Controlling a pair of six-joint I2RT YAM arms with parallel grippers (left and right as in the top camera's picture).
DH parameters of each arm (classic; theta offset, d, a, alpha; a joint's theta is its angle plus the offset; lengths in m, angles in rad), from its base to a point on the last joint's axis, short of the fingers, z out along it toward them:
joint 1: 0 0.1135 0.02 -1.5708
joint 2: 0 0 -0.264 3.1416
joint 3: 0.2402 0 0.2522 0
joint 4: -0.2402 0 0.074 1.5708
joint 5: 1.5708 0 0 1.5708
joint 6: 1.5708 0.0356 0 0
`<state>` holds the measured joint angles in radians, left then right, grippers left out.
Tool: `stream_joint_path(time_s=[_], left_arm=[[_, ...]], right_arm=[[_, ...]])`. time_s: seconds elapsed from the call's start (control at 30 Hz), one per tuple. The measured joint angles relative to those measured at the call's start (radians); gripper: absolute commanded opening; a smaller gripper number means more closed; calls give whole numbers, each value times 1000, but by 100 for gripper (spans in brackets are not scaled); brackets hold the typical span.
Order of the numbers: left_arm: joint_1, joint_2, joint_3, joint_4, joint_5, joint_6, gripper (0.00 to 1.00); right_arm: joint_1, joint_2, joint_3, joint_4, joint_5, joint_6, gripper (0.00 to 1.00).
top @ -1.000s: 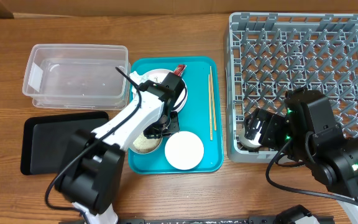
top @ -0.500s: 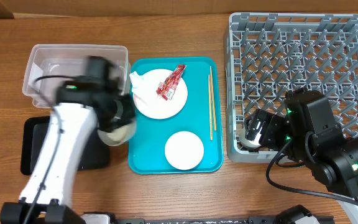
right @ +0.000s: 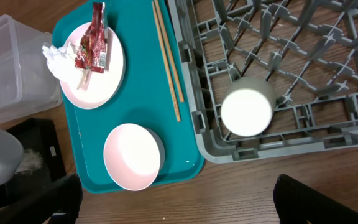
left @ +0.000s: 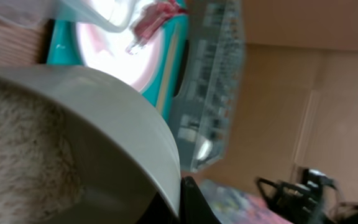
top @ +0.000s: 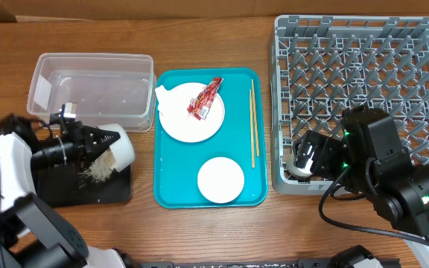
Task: Sort waste into correct bins and load items into the dishwasher
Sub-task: 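Tip the bowl over the black tray to dump the rice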
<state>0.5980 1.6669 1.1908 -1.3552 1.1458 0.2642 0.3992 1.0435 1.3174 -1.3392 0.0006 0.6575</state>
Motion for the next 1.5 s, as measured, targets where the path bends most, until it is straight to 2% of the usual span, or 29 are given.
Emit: stream_joint_path(time_s=[0.2, 0.4, 0.47, 0.73, 0.97, 1.03, 1.13, 1.37, 1.5], left_arm=[[46, 56, -7, -124, 146, 248, 4], [72, 56, -7, -124, 179, 357, 4], [79, 56, -7, -90, 179, 366, 4], [85, 64, -7, -222, 228, 446, 4], [97, 70, -7, -269, 230, 533, 4], [101, 72, -7, -243, 227, 535, 4], [105, 73, -7, -284, 225, 545, 4], [105, 74, -6, -208, 216, 541, 4], [107, 70, -6, -249, 214, 546, 4]], right_arm=[[0, 0, 0, 0, 0, 0, 100], [0, 0, 0, 0, 0, 0, 100], [0, 0, 0, -2, 0, 0, 100], [0, 0, 0, -9, 0, 0, 100], [0, 0, 0, -12, 0, 0, 100], [0, 0, 0, -12, 0, 0, 100], [0, 0, 0, -14, 0, 0, 100], [0, 0, 0, -9, 0, 0, 100], [0, 0, 0, -13, 0, 0, 100]])
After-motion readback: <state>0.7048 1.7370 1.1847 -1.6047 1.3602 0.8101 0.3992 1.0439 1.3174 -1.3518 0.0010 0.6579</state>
